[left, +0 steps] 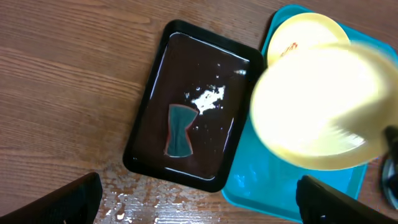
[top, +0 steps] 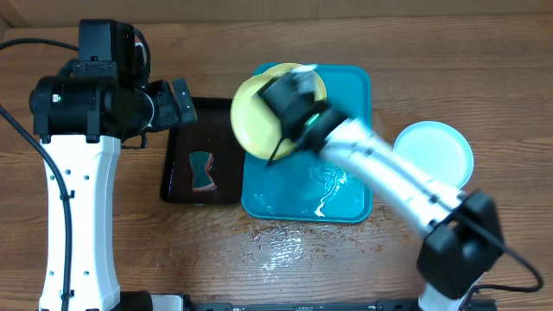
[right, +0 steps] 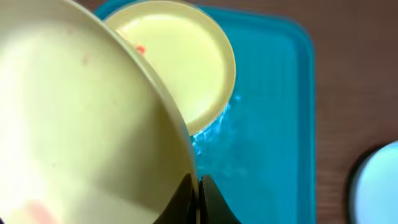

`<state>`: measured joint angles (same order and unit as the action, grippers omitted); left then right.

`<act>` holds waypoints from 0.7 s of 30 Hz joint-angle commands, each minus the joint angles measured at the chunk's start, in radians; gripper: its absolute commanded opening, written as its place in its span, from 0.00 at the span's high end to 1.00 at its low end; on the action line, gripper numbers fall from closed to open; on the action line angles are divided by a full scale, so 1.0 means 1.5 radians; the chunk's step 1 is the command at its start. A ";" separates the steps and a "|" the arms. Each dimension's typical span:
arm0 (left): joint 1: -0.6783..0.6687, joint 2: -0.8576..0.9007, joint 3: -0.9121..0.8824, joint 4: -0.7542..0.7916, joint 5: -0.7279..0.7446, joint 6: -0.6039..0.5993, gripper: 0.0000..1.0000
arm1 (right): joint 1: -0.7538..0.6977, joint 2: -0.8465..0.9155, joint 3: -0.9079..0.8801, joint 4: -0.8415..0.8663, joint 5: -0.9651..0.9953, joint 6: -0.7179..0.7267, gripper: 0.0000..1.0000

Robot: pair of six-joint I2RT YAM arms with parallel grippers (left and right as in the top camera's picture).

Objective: Clean dirty plates on tray and stack at the side
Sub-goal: 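Carry the yellow plate right and stack it on the pale blue plate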

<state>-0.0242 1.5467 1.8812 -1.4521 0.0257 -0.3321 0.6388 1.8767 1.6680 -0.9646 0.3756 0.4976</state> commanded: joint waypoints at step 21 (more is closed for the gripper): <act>-0.001 0.004 0.007 -0.002 -0.005 0.015 0.00 | -0.669 -0.062 -0.243 -0.119 -0.299 -0.038 0.96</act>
<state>-0.0242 1.5467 1.8812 -1.4521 0.0257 -0.3321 -0.3313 1.8111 1.3739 -1.1820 -0.0509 0.4522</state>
